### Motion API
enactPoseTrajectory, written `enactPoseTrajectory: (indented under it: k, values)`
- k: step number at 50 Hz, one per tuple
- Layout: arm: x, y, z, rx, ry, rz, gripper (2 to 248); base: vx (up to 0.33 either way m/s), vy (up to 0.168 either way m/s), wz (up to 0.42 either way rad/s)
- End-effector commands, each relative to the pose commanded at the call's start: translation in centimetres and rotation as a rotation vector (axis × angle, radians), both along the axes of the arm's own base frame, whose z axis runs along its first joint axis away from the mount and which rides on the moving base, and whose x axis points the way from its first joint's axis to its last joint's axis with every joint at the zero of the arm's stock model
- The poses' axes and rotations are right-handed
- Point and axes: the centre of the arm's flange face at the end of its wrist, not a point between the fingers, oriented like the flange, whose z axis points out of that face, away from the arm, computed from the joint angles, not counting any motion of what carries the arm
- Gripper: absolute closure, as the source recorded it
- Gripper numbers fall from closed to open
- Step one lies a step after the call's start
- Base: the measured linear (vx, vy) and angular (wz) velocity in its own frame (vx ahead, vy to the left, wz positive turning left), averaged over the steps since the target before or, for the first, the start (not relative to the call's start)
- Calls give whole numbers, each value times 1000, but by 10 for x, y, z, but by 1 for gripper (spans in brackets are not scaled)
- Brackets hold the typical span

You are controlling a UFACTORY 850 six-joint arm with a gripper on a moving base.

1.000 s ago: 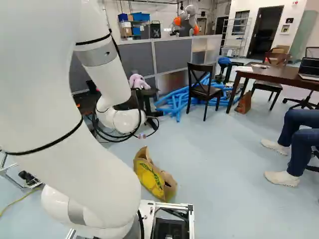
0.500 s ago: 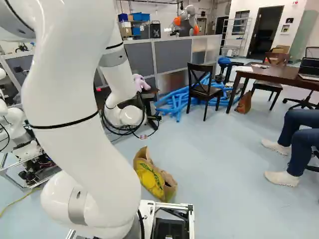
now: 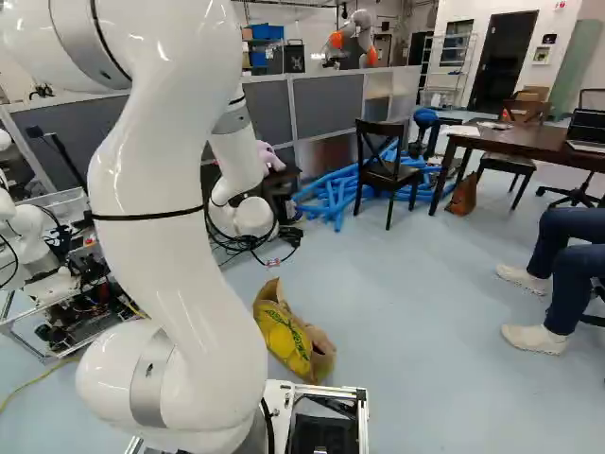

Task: Pick up the bag on the ground and place it on the table

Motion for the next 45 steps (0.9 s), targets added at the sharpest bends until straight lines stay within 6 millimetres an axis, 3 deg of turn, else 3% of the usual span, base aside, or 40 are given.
enactPoseTrajectory:
  k: [45]
  values:
    - [46, 22, -77, -113, 354, 119, 3, 0, 0, 0]
